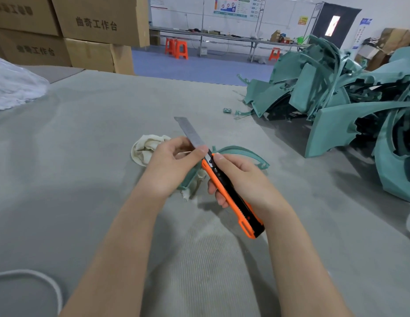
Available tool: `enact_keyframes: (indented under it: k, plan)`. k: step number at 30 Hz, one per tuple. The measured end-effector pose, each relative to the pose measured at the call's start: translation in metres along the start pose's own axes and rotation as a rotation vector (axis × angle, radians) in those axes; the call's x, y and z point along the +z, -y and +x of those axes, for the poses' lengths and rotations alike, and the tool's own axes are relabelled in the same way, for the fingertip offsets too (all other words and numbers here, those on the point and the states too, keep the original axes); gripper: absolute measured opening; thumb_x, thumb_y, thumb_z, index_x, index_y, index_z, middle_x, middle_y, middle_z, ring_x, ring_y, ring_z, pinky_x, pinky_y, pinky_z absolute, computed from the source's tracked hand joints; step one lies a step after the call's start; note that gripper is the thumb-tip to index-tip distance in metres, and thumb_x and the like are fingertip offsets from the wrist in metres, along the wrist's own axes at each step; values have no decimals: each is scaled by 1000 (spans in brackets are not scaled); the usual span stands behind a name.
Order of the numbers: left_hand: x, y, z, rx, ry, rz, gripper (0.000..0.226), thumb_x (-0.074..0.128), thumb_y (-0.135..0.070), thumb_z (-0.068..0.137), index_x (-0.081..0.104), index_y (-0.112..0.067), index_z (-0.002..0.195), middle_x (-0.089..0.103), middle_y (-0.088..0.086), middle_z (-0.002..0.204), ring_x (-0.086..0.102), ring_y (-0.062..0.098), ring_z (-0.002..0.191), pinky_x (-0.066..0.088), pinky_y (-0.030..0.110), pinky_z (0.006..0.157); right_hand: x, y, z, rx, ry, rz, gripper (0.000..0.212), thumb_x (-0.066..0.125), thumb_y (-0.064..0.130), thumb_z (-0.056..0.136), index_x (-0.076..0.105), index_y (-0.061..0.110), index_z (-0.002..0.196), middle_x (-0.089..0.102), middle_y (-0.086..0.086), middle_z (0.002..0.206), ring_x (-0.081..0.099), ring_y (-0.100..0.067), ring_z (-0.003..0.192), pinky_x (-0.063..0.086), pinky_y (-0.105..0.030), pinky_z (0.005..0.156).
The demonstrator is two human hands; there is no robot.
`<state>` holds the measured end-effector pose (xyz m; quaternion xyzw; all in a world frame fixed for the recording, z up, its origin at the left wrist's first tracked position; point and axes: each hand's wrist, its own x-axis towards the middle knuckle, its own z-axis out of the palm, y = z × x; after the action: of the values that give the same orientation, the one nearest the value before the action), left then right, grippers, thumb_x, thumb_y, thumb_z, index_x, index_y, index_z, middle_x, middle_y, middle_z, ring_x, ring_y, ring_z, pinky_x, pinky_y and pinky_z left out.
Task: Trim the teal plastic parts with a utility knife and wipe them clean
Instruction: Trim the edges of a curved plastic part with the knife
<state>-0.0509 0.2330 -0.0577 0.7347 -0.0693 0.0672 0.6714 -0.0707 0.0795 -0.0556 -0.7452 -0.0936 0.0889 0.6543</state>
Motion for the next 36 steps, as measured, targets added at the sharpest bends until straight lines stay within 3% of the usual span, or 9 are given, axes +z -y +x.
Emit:
enact_keyframes:
  k: [6,11,15,20,24,26,29,33,36]
  plan:
    - [-2,1,3,-58,-3,6,13,68,-23,87,74,-13,84,74,9,87,68,15,82,51,31,82,-3,2,-2,29,33,-53,33,44,37,103,62,14,86,64,-11,64,55,-17,45,48,-26,44]
    - [-3,-2,5,-117,-154,-69,25,65,-30,89,72,-5,88,65,18,92,60,29,87,44,48,100,-3,2,-3,30,49,-71,33,44,36,103,62,15,83,64,-10,63,53,-16,43,46,-25,44]
    - [-2,-5,5,-106,-298,-272,20,63,-17,91,67,-18,71,68,4,86,60,15,88,51,35,93,-6,3,-5,43,72,-120,34,44,39,102,62,17,84,65,-12,67,54,-18,46,47,-27,48]
    - [-31,-2,11,-92,-621,-588,22,52,-19,98,55,-18,76,67,-3,78,64,7,75,49,19,67,-7,0,-3,58,74,-116,34,45,40,102,63,16,87,66,-12,67,55,-17,46,48,-28,49]
    - [-55,7,14,-175,-796,-369,27,48,-22,97,49,-19,70,62,-3,71,60,5,63,45,18,60,-6,-1,-1,48,24,-43,34,46,39,102,62,15,84,67,-11,67,55,-17,46,47,-26,46]
    - [-51,11,15,-141,-664,-90,3,59,-14,90,57,-14,92,60,2,93,58,12,83,46,25,75,-5,-1,0,36,-19,-27,35,44,39,102,62,15,86,68,-9,68,56,-16,46,47,-26,45]
    - [-41,15,10,-78,-258,304,77,67,-14,85,24,-25,147,40,-4,134,46,11,118,36,24,100,-5,-3,3,37,-118,20,33,43,39,103,62,14,92,68,-6,68,55,-16,46,48,-27,48]
    - [-39,5,-4,-119,443,505,105,73,-72,52,28,-50,143,36,-32,138,42,-13,117,37,9,93,-2,-5,7,55,-227,121,32,42,36,103,60,10,99,69,-4,68,53,-15,45,46,-25,45]
    - [-36,12,-5,-104,457,892,119,65,-77,49,21,-34,150,24,-14,152,25,6,140,26,26,112,2,-6,9,42,-264,137,31,42,36,104,61,11,100,72,-4,77,53,-15,45,46,-24,44]
